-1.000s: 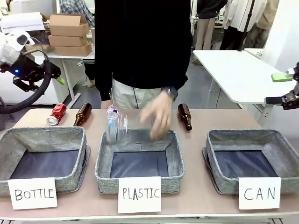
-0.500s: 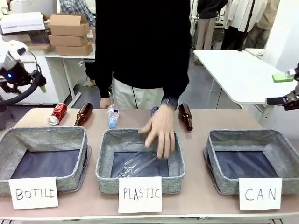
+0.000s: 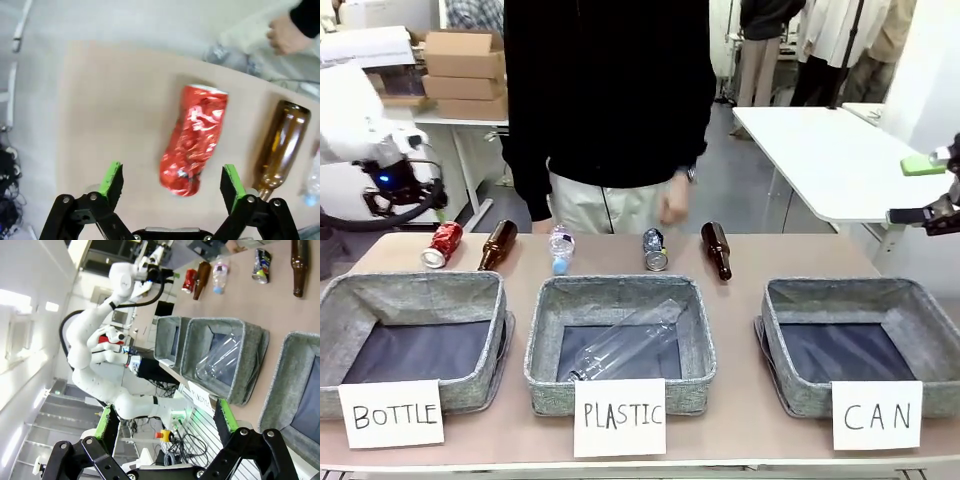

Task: Sort the can waste into the basket.
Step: Pick up the can waste from the table and place it in the right Fabric basket.

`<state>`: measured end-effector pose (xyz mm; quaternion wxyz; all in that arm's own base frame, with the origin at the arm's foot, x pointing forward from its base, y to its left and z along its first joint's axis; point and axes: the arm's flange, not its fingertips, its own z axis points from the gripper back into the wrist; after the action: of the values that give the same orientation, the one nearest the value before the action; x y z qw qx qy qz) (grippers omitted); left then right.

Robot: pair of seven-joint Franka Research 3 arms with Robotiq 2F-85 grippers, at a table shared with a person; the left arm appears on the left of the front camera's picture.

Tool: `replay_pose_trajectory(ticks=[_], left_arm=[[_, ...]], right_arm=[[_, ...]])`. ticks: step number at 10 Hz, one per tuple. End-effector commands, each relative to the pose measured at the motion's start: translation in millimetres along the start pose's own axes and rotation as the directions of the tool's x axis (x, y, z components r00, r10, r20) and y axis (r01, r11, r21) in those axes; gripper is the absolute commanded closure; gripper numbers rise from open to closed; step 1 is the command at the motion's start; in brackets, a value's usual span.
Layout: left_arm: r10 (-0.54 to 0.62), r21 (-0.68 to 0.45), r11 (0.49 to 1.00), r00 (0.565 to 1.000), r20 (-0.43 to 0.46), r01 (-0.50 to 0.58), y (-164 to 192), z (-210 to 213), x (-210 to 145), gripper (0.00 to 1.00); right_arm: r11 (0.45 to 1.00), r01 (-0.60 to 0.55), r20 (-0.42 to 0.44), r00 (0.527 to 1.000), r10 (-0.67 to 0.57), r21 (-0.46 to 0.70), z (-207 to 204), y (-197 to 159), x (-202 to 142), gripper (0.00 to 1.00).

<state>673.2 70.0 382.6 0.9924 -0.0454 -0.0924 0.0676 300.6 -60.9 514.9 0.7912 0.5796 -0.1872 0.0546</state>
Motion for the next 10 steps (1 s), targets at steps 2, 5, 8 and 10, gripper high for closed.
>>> replay_pose_trajectory(ticks=[2, 5, 8, 10], left_arm=[[-0.091, -0.044, 0.995, 0.994, -0.065, 0.088, 8, -20, 20, 0.00], [-0.199, -0.090, 0.978, 0.973, -0.114, 0.190, -10, -55, 23, 0.00], [-0.218, -0.091, 0.974, 0.966, -0.139, 0.207, -21, -70, 26, 0.00], [-0.205, -0.080, 0.978, 0.969, -0.138, 0.195, -21, -71, 26, 0.00]], right_arm=[[0.999, -0.029, 0.011, 1.000, 0.029, 0.021, -1, 2, 3, 0.00], [0.999, -0.029, 0.011, 1.000, 0.029, 0.021, -1, 2, 3, 0.00], [0.999, -0.029, 0.011, 1.000, 0.029, 0.021, -1, 2, 3, 0.00], [0.999, -0.029, 0.011, 1.000, 0.029, 0.021, -1, 2, 3, 0.00]])
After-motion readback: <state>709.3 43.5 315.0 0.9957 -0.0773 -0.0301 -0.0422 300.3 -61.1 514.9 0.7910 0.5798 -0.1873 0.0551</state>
